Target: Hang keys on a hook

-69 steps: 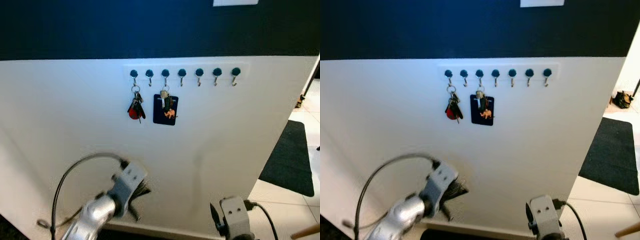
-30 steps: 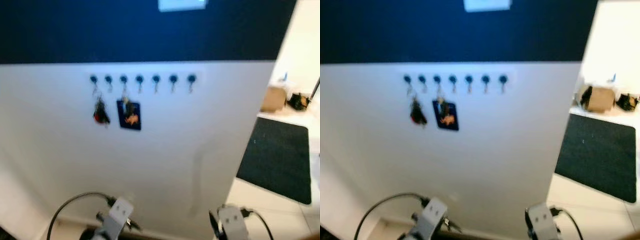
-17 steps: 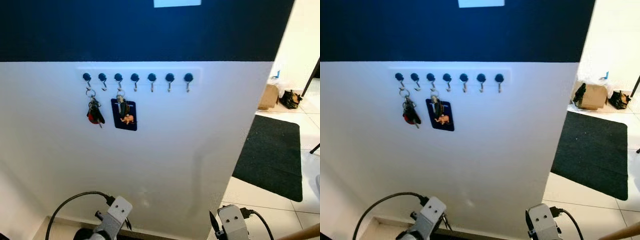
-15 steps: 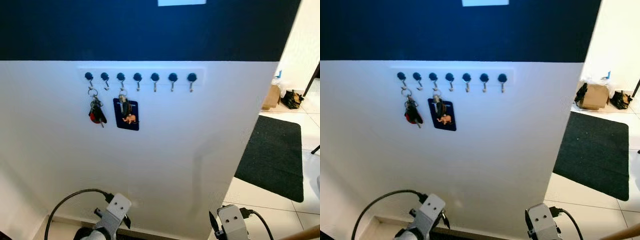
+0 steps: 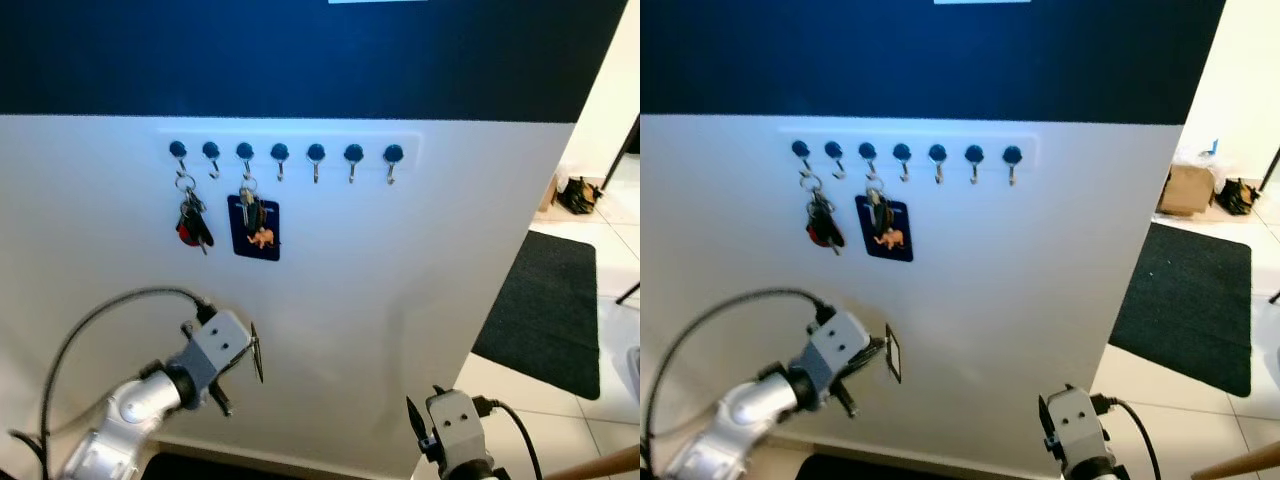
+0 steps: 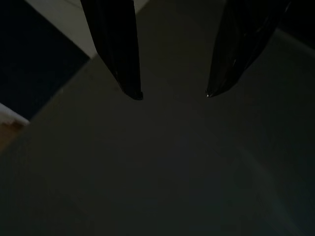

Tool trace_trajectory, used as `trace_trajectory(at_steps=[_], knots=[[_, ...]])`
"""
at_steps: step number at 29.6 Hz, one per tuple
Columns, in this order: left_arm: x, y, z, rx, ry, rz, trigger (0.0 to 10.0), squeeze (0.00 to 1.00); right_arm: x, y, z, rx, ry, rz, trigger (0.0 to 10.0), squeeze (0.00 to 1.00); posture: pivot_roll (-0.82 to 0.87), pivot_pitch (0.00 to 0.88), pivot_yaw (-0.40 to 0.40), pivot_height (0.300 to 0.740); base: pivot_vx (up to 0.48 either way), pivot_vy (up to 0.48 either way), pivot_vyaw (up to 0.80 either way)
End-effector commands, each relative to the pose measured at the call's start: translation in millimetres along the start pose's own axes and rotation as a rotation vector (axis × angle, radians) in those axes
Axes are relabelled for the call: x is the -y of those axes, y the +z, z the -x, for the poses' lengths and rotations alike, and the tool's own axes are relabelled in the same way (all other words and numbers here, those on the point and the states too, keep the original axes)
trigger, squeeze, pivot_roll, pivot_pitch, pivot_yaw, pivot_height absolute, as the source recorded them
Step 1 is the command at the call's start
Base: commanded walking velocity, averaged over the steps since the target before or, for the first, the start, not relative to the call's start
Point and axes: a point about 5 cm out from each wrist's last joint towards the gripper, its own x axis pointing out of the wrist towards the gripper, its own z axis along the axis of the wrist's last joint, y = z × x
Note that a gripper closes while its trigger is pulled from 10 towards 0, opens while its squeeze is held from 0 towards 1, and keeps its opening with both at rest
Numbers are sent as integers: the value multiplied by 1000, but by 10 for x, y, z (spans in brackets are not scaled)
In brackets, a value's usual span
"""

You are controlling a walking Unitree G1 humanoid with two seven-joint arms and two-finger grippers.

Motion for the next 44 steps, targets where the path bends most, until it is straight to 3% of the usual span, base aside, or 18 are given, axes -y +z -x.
trace_trajectory(at_steps=[1, 2, 3, 7, 10, 12, 15, 20, 28, 44], knots=[[45, 20, 28, -6, -46, -104, 10000, 0, -21, -15, 16, -14, 5, -14, 10000, 0, 6, 117, 66, 740, 0, 0, 0], [-13, 61, 45, -8, -51, -152, 10000, 0, -23, -6, 8, -12, 5, -15, 10000, 0, 8, 116, 68, 740, 0, 0, 0], [-214, 242, 54, 42, 6, -117, 10000, 0, -27, 7, -7, -8, 6, -15, 10000, 0, 8, 116, 68, 740, 0, 0, 0], [-441, 521, 60, 137, 68, -22, 10000, 0, -32, 19, -16, -3, 9, -12, 10000, 0, 12, 112, 65, 740, 0, 0, 0], [-468, 565, 60, 154, 72, -7, 10000, 0, -34, 22, -19, -2, 10, -11, 10000, 0, 12, 112, 65, 740, 0, 0, 0], [-589, 738, 58, 208, 95, 16, 10000, 0, -39, 65, -37, 14, 16, -7, 10000, 0, 10, 110, 65, 740, 0, 0, 0], [-664, 839, 41, 241, 107, 1, 10000, 0, -27, 115, -57, 31, 11, -10, 10000, 0, 8, 107, 66, 740, 0, 0, 0], [-690, 927, 1, 278, 100, 9, 10000, 0, -15, 166, -84, 49, 5, -15, 10000, 0, 5, 104, 69, 740, 0, 0, 0], [-584, 939, -10, 260, 14, 32, 10000, 0, 27, 237, -85, 75, -13, -20, 10000, 0, -9, 99, 78, 740, 0, 0, 0], [-584, 1006, 35, 292, 1, 89, 10000, 0, 12, 424, 6, 129, 4, -28, 10000, 0, -15, 106, 79, 740, 0, 0, 0]])
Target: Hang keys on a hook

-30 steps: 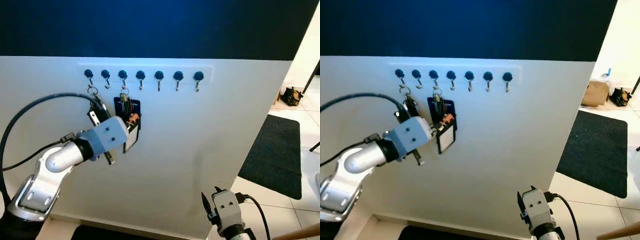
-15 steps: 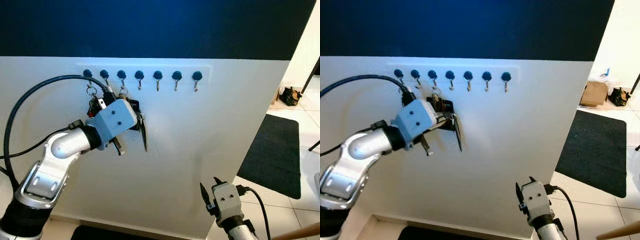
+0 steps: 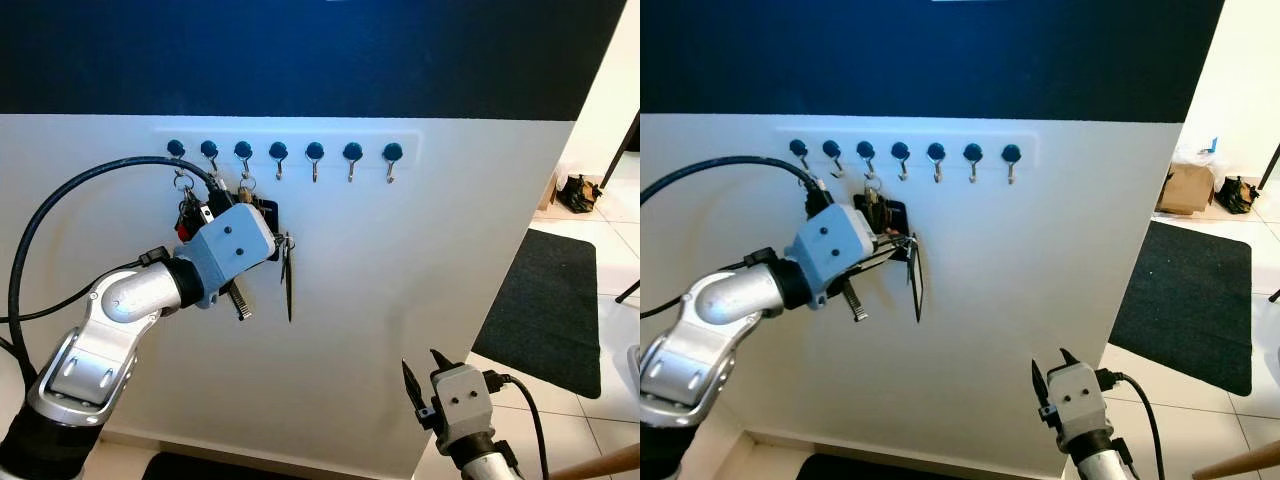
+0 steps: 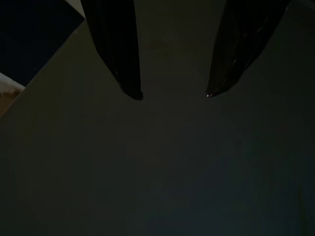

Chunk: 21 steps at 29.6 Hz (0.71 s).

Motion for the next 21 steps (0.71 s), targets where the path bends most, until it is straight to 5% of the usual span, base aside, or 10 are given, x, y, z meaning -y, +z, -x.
trace_trajectory(at_steps=[1, 21], knots=[[-6, 46, 14, 19, -2, 9, 10000, 0, -29, -23, 41, -22, 8, -10, 10000, 0, -13, 107, 80, 740, 0, 0, 0], [-11, 232, 4, 94, -18, 58, 10000, 0, -29, 13, 45, -33, 8, -15, 10000, 0, -11, 113, 81, 740, 0, 0, 0]])
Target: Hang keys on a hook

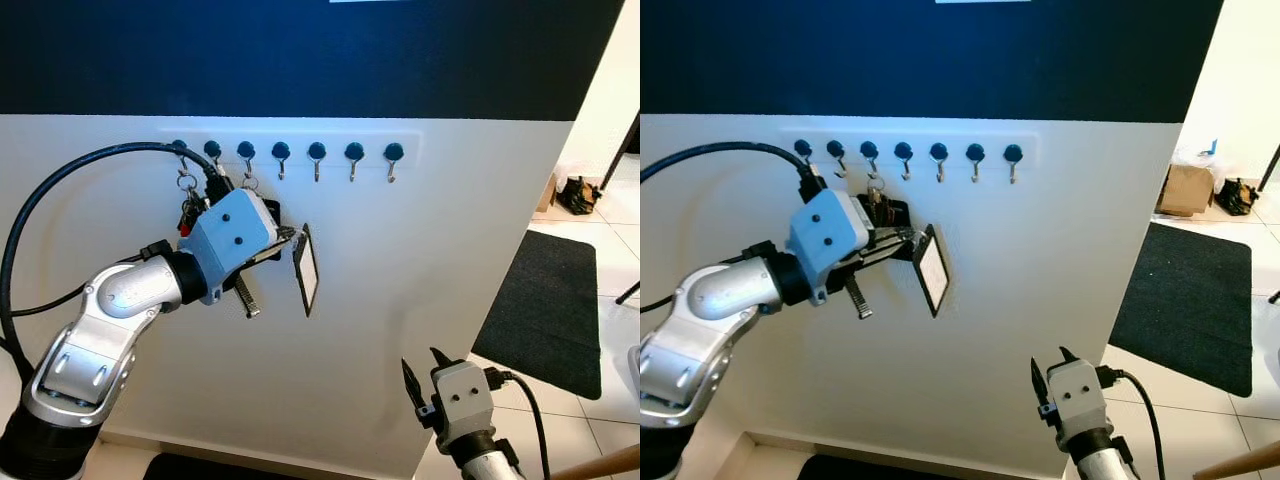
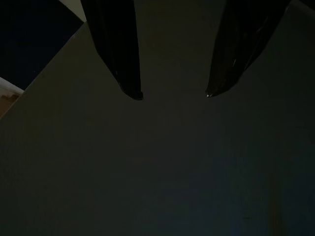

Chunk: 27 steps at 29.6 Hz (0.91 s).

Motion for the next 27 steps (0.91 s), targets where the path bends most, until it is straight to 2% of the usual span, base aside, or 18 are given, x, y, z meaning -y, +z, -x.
trace_trajectory(at_steps=[1, 13, 27], knots=[[3, 51, -6, 27, -1, 12, 10000, 0, -24, 17, 20, 1, 5, -6, 10000, 0, -11, 113, 81, 740, 0, 0, 0], [75, 48, -27, 21, -22, 28, 10000, 0, -40, 20, 33, -5, 3, -11, 10000, 0, -13, 114, 84, 740, 0, 0, 0], [64, 46, -27, 16, -12, 28, 10000, 0, -42, 12, 31, -12, 4, -8, 10000, 0, -11, 115, 83, 740, 0, 0, 0]])
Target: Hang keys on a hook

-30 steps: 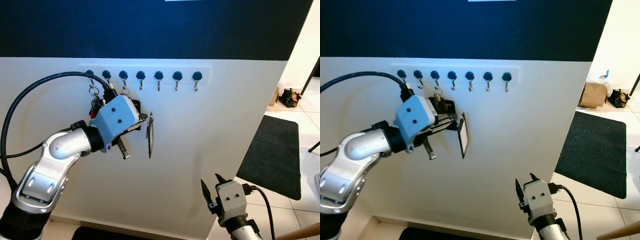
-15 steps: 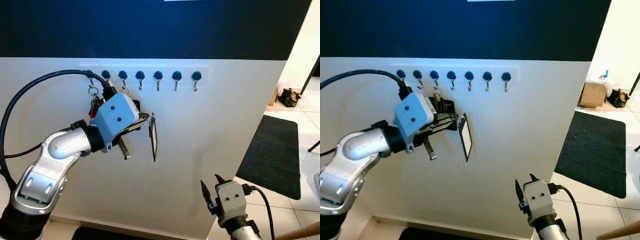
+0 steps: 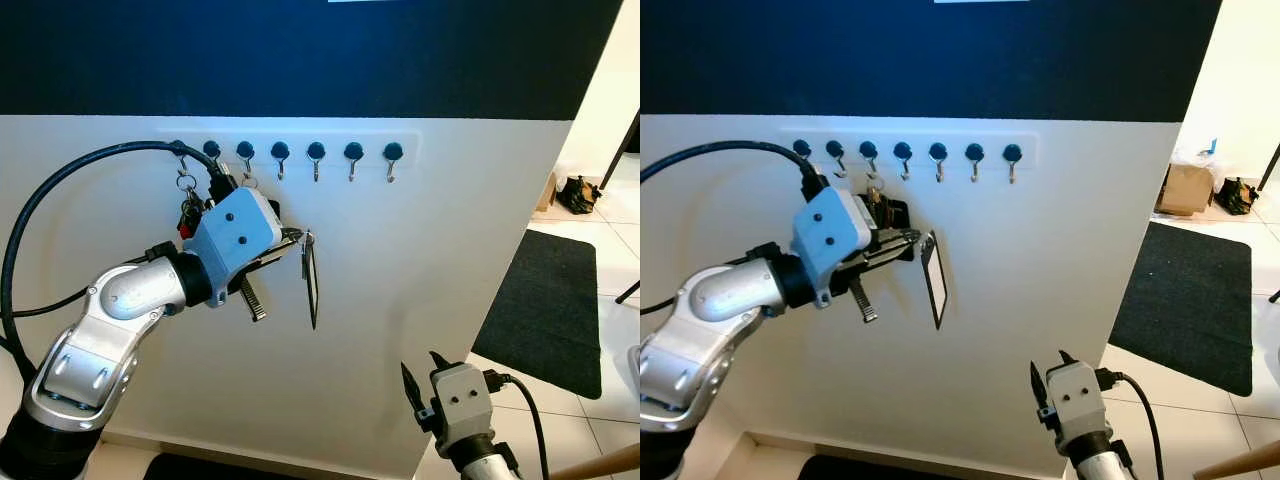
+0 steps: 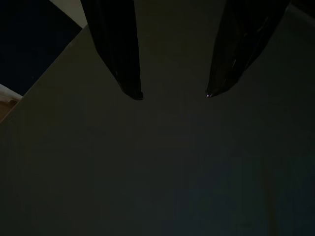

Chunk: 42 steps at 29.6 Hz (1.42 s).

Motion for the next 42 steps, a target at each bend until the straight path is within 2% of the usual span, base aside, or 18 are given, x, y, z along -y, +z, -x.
trace_trajectory(at_steps=[1, 42], knots=[[29, 35, -10, 19, -2, 5, 10000, 0, -21, 15, 13, -1, 5, 1, 10000, 0, -11, 115, 83, 740, 0, 0, 0], [63, 15, -13, 16, -19, 14, 10000, 0, -25, 4, 5, -6, 10, 6, 10000, 0, -13, 109, 80, 740, 0, 0, 0]])
